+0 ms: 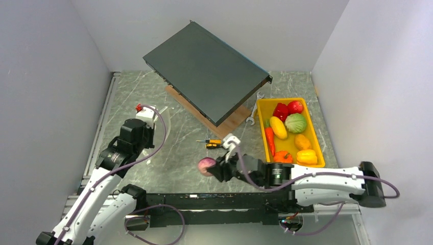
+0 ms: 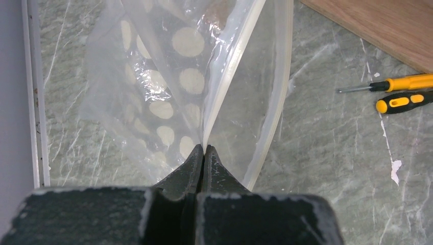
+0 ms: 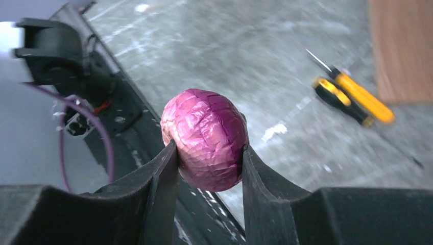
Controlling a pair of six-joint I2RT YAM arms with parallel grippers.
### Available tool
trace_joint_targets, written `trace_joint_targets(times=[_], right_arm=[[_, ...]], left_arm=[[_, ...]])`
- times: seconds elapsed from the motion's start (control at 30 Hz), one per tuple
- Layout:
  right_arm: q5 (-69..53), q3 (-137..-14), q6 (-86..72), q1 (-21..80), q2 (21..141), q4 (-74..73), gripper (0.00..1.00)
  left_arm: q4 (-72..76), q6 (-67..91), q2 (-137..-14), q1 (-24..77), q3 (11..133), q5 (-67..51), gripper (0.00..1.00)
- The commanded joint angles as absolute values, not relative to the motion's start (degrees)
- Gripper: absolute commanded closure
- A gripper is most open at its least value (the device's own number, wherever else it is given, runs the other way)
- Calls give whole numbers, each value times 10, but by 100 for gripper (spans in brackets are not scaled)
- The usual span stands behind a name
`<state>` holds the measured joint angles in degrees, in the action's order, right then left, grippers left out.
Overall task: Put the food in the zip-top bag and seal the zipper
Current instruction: Place the fake vegetable in the zipper food storage bag.
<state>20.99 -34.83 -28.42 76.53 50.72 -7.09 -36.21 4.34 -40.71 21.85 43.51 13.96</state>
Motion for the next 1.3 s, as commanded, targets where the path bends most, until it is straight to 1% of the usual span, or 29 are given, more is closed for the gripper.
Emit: trace_joint_targets(times=[0.0,0.13,0.23,0.33,0.47,0.67,0.97,1.0,1.07,1.13,1.2,1.27], right_arm=[[299,-446,-161,835,591,48,100],[287,-508,-102,844,674,108,100],[284,-541,-78,845,710,133,100],[288,-564,-54,844,747,176,100],[337,-609,-38,838,802,216,100],[300,-661,-51,793,860,233,100],[302,-726,-76,751,944,214,100],[302,-732,-76,749,951,214,99],[300,-745,-79,745,966,209,90],[302,-758,-84,740,980,202,78],[302,-770,-90,737,993,190,62],[300,-781,-94,735,1002,181,37]], left_arm=[[-337,64,-379,221,438,135,100],[-344,86,-337,222,431,114,100],[-337,88,-311,226,421,102,100],[-339,87,-296,238,422,117,100],[-335,81,-285,252,417,133,100],[-331,73,-275,263,414,143,100],[-336,76,-272,283,415,159,100],[-336,76,-271,285,415,160,100],[-336,76,-267,286,415,162,100],[-336,75,-264,287,414,163,100],[-335,75,-261,288,413,163,100],[-335,76,-257,288,413,166,100]])
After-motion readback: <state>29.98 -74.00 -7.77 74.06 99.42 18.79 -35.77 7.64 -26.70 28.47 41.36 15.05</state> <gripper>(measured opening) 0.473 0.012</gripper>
